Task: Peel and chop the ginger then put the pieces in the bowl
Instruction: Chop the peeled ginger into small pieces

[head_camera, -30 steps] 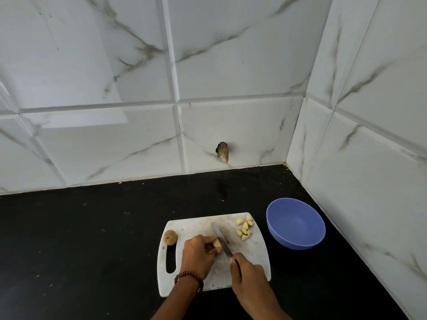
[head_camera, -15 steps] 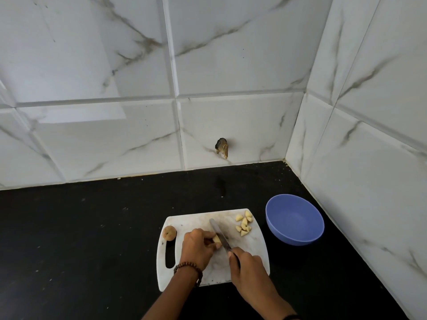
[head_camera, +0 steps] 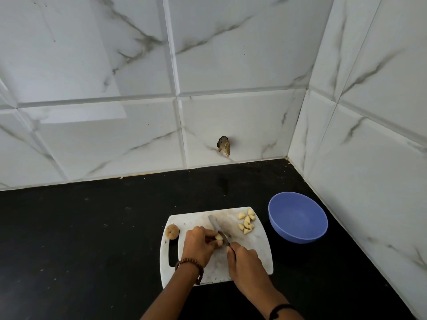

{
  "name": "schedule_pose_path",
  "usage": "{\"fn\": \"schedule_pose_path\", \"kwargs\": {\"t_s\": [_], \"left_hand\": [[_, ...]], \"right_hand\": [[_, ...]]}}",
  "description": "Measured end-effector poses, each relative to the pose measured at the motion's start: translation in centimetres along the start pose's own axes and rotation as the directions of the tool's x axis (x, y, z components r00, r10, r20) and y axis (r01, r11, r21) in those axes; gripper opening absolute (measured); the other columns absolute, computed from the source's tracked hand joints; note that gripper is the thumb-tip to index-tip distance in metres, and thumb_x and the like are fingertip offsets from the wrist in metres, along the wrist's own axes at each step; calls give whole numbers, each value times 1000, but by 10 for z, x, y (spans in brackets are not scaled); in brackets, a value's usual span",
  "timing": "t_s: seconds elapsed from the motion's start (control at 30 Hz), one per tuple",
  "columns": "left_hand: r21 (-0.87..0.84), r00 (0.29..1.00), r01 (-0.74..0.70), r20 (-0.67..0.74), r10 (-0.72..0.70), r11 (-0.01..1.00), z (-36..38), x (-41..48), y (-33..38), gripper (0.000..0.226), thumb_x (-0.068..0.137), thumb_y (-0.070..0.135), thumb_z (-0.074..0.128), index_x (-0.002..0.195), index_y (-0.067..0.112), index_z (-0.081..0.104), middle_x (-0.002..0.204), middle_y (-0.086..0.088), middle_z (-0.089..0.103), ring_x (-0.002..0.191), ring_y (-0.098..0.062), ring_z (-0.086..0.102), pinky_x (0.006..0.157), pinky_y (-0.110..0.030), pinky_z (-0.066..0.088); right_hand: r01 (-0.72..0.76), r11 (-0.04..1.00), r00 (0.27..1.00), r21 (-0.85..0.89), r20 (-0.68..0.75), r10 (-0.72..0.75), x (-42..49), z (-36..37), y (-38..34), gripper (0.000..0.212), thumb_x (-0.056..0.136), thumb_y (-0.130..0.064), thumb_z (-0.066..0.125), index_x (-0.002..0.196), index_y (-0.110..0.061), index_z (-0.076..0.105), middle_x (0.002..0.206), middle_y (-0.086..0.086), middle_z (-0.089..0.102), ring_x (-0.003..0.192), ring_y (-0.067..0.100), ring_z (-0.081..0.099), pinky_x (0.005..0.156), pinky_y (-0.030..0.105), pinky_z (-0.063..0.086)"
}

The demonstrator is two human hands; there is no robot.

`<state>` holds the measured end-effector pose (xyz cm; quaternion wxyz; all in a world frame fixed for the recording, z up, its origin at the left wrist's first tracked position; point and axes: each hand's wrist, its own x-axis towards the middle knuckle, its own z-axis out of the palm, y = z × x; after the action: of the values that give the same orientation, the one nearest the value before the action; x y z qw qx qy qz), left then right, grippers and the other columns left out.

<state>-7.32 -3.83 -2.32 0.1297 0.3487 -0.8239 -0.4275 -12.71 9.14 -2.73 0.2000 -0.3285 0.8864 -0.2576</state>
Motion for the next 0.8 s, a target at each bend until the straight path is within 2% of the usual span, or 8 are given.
{"fn": "schedule_pose_path", "kwargs": {"t_s": [0.13,0.3,0.47,0.6,0.8], "left_hand": [[10,999,-4,-33,4,1000,1,-2,1,22,78,10,76,99,12,74,77,17,62,69,11,57,67,3,42],[36,998,1,-67,1,999,6,-5,2,21,79,12,75,100,14,74,90,7,72,76,3,61,84,-12,50],[46,996,23,-89,-18,999,6,-3,1,20,78,12,77,98,14,75,91,3,73,78,0,63,83,-16,52],[55,996,29,-90,-24,998,7,-4,3,20,77,13,77,98,14,74,89,1,73,81,-7,66,84,-23,54],[77,993,51,-115,-42,996,12,-3,-1,19,76,18,78,96,15,76,86,4,73,79,-4,65,83,-24,56]], "right_hand": [[-16,1000,1000,-6,-1,16,1,3,-2,37,103,-48,26,117,-26,52,102,0,61,92,15,62,83,31,53],[6,1000,1000,-26,-5,-6,-5,1,-2,38,104,-45,28,125,-24,53,104,0,65,94,14,64,85,30,55],[56,996,998,-77,-25,-58,-19,-3,2,36,105,-36,34,136,-22,48,104,1,69,94,13,67,80,25,54],[58,991,998,-122,-6,-59,-28,-10,4,34,105,-31,38,137,-22,45,103,3,67,94,16,66,77,27,53],[41,981,999,-191,32,-36,-47,-18,13,36,104,-28,42,139,-22,43,106,3,65,97,17,65,84,33,56]]}}
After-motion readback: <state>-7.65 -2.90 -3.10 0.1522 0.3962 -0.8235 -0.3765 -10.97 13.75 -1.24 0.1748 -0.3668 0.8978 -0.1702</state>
